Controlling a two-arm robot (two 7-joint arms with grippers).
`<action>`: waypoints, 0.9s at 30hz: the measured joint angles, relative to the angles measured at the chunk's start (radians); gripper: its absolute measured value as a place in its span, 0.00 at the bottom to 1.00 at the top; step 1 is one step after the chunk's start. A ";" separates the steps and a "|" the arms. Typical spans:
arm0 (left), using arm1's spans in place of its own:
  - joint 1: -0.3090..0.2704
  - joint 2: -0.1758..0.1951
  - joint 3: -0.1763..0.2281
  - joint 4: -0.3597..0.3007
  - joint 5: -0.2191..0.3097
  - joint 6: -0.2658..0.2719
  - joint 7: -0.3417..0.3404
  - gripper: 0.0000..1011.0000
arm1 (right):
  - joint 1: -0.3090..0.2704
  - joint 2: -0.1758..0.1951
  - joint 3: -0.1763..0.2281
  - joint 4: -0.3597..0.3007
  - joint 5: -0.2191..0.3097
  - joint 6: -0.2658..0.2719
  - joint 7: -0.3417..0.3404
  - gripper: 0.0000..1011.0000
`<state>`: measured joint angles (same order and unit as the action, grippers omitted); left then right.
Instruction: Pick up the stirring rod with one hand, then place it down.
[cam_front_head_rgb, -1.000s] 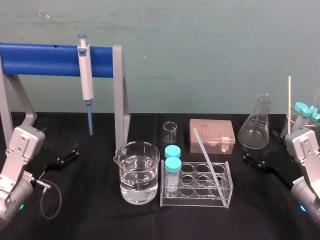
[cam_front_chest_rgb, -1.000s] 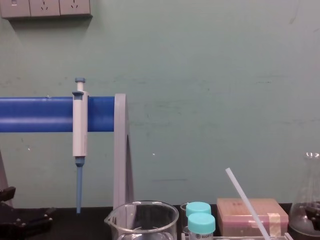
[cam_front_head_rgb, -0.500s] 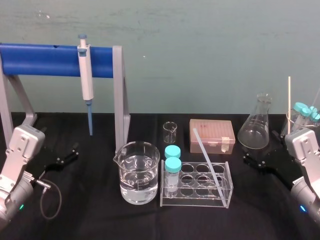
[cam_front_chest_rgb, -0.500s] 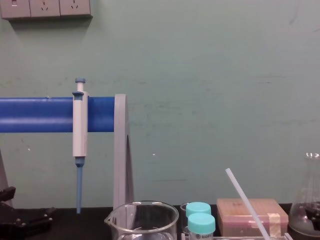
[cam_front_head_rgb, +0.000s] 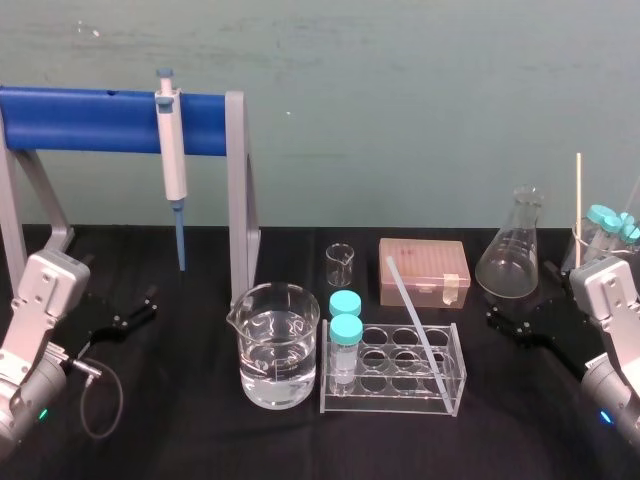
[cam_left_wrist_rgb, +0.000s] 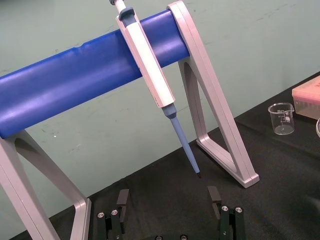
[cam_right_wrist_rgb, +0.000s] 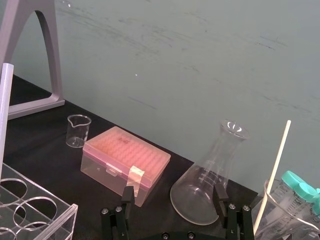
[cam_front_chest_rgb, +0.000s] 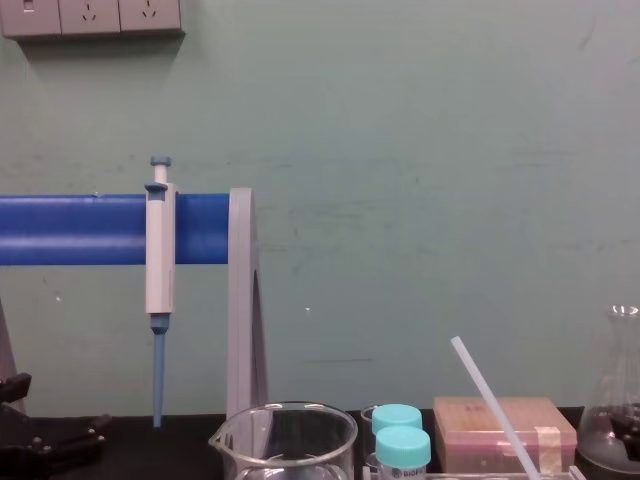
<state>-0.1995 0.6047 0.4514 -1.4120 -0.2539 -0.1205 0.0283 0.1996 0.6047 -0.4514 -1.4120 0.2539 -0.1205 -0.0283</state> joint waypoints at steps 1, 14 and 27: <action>0.000 0.000 0.000 0.000 0.000 0.000 0.000 0.99 | 0.000 0.000 0.000 0.000 0.000 0.000 0.000 0.99; 0.000 0.000 0.000 0.000 0.000 0.000 0.000 0.99 | -0.036 0.019 0.103 -0.105 0.156 0.031 0.112 0.99; 0.000 0.000 0.000 0.000 0.000 0.000 0.000 0.99 | -0.087 0.097 0.205 -0.307 0.456 0.286 0.373 0.99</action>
<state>-0.1995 0.6047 0.4514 -1.4119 -0.2538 -0.1205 0.0283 0.1130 0.7016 -0.2461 -1.7194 0.7104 0.1657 0.3442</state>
